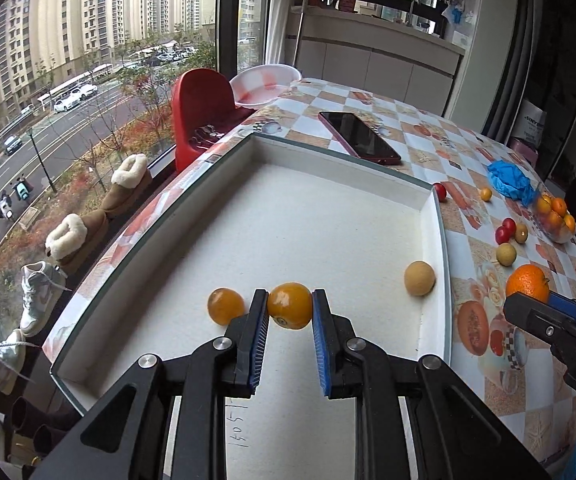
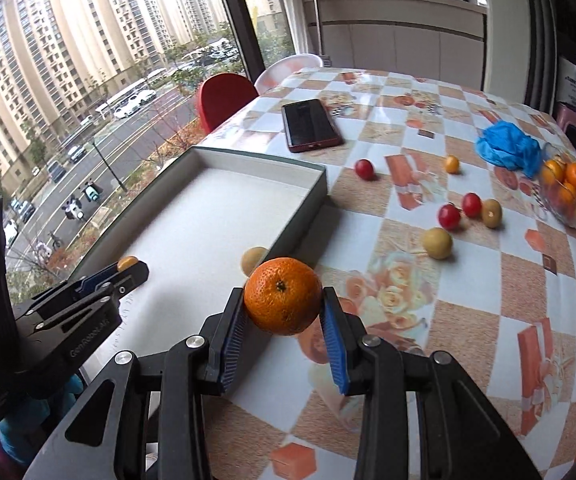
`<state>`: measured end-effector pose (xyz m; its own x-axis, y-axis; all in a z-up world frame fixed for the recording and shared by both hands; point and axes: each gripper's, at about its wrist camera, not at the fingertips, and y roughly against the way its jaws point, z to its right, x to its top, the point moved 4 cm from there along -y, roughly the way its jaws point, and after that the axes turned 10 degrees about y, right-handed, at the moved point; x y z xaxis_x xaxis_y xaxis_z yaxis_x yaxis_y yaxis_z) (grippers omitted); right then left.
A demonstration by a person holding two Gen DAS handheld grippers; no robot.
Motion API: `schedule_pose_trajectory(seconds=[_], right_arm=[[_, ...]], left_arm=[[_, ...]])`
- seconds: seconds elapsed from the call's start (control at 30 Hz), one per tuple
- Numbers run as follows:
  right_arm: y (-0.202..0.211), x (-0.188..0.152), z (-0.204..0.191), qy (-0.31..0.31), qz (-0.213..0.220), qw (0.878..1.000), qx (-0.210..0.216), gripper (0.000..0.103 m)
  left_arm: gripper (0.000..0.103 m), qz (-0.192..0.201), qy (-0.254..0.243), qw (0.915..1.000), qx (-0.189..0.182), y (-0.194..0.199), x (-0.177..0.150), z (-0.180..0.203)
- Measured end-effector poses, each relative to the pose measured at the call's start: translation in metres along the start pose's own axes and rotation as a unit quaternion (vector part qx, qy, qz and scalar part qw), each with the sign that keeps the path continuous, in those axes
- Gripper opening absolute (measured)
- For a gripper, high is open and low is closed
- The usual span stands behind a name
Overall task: Organize fruits
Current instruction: 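Carry both fruits into the white tray and open both tools, then withdraw both open tools from the white tray over the table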
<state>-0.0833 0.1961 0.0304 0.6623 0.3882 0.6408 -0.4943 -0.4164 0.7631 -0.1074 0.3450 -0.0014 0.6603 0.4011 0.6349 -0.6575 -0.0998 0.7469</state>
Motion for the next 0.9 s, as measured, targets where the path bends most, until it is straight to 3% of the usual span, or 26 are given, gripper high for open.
schedule_pose_trajectory(seconds=[0.2,0.6,0.7,0.83,0.87,0.9], right_arm=[[-0.022,0.007,-0.031,0.036,-0.023,0.999,0.012,0.04],[-0.033,0.01,-0.041,0.075,-0.035,0.997,-0.004,0.042],[-0.03,0.013,-0.04,0.079,-0.026,0.996,-0.016,0.054],[-0.016,0.018,-0.026,0.062,-0.002,0.997,-0.038,0.083],[-0.013,0.019,-0.021,0.053,0.001,0.998,-0.038,0.083],[-0.011,0.019,-0.015,0.044,0.001,0.998,-0.038,0.083]], left_arm=[[0.023,-0.004,0.016,0.9999,0.001,-0.009,-0.002,-0.014],[0.023,0.009,0.015,0.9998,-0.003,-0.007,-0.003,-0.012],[0.023,0.013,0.016,0.9998,-0.001,-0.008,-0.003,-0.012],[0.025,0.021,0.018,0.9996,0.004,-0.007,-0.001,-0.014],[0.026,0.02,0.019,0.9996,0.002,-0.007,-0.001,-0.014],[0.043,0.019,0.018,0.9997,-0.001,-0.008,-0.001,-0.013]])
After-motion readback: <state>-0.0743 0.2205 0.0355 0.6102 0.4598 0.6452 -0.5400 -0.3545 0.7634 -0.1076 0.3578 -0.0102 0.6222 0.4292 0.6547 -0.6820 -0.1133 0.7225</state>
